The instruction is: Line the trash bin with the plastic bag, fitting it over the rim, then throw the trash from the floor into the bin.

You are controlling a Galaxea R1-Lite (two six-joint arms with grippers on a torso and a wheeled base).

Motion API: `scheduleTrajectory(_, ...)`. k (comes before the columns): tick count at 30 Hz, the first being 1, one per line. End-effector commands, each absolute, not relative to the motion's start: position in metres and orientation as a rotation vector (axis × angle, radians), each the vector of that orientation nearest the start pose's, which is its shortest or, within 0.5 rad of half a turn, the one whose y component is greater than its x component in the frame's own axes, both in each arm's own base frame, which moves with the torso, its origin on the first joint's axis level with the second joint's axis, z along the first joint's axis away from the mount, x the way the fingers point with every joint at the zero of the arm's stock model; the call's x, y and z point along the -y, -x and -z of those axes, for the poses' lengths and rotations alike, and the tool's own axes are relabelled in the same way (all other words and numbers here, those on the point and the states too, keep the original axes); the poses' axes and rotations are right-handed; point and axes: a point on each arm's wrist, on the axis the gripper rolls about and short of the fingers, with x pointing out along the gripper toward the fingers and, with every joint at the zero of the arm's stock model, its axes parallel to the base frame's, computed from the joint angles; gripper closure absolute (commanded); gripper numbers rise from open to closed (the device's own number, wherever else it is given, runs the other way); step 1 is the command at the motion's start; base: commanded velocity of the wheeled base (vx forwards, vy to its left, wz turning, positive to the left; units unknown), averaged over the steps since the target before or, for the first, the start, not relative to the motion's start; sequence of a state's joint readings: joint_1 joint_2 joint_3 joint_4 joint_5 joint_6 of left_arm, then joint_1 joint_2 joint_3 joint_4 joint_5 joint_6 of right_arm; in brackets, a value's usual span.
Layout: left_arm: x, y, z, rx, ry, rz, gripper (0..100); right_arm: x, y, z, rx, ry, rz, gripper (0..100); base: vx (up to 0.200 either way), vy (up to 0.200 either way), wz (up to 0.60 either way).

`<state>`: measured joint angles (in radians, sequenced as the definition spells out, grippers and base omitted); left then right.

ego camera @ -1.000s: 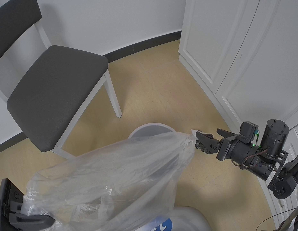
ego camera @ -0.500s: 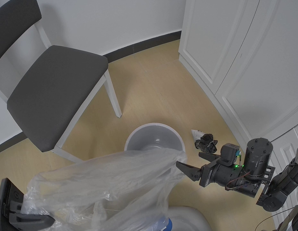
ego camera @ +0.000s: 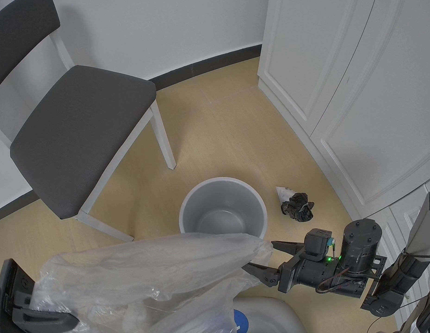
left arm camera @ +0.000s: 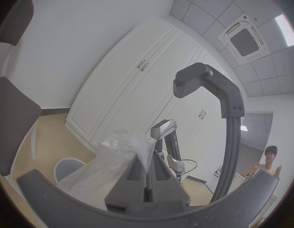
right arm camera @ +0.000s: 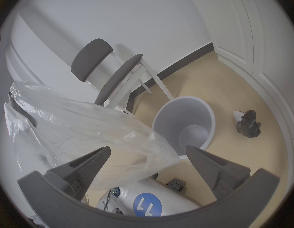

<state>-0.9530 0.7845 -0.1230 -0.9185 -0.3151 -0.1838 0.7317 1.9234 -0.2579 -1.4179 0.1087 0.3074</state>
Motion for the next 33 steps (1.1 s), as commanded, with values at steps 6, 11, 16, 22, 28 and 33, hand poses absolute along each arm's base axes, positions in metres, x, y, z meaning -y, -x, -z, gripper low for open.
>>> scheduleTrajectory(6, 0.06, -0.033, -0.192, 0.163, 0.261, 1.302, 100, -0.175, -0.207, -0.043, -0.399, -0.212, -0.743, 0, 0.0, 0.0, 0.0)
scheduleTrajectory(11, 0.059, -0.033, -0.193, 0.178, 0.265, 1.303, 100, -0.174, -0.21, -0.039, -0.412, -0.211, -0.73, 0, 0.0, 0.0, 0.0)
scheduleTrajectory(16, 0.059, -0.032, -0.192, 0.185, 0.266, 1.312, 100, -0.172, -0.212, -0.043, -0.393, -0.219, -0.724, 0, 0.0, 0.0, 0.0)
scheduleTrajectory(22, 0.059, -0.032, -0.189, 0.173, 0.261, 1.329, 100, -0.172, -0.213, -0.05, -0.366, -0.228, -0.726, 0, 0.0, 0.0, 0.0)
scheduleTrajectory(28, 0.059, -0.032, -0.189, 0.173, 0.26, 1.329, 100, -0.172, -0.212, -0.056, -0.344, -0.238, -0.731, 0, 0.0, 0.0, 0.0)
scheduleTrajectory(33, 0.059, -0.032, -0.188, 0.172, 0.26, 1.329, 100, -0.172, -0.212, -0.057, -0.338, -0.238, -0.729, 100, 0.0, 0.0, 0.0)
